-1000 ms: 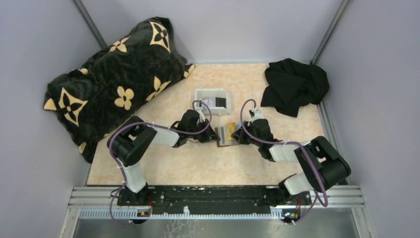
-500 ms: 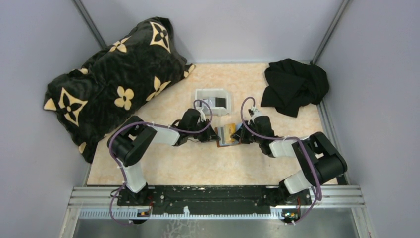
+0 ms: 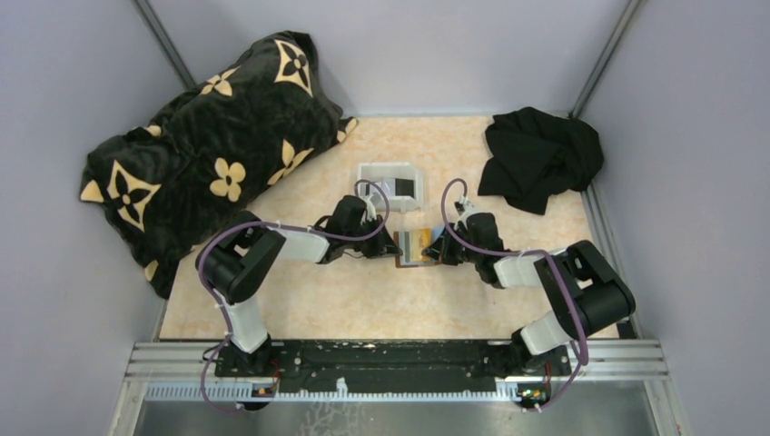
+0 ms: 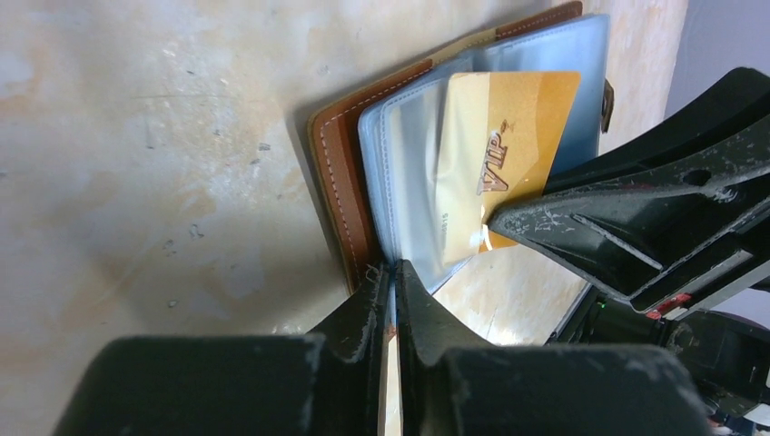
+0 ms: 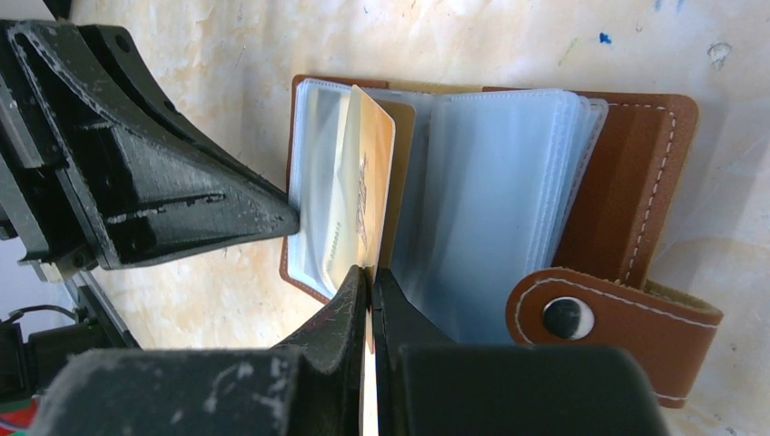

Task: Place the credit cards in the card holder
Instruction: Insert the credit card into the card holder.

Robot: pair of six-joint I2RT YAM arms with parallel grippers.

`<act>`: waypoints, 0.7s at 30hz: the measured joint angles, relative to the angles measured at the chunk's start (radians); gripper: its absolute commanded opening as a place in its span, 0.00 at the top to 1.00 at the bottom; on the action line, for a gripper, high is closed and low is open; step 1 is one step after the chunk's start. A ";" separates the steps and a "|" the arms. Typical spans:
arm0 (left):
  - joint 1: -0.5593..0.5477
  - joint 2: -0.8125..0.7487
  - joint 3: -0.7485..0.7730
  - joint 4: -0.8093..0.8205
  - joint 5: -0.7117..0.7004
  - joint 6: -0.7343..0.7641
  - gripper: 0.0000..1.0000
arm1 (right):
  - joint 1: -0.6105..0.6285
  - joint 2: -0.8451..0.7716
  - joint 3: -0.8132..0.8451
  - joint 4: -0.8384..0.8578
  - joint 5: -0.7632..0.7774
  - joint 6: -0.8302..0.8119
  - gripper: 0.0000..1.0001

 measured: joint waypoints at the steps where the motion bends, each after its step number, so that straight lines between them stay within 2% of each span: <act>1: 0.004 0.000 0.001 -0.003 0.000 0.001 0.90 | 0.000 0.000 -0.002 0.000 -0.001 0.000 1.00; 12: 0.025 0.003 0.019 -0.029 0.000 0.018 0.90 | -0.007 0.005 -0.012 0.002 -0.035 0.020 1.00; 21: 0.039 0.009 0.034 -0.043 0.003 0.029 0.90 | -0.016 0.078 -0.011 0.079 -0.086 0.064 1.00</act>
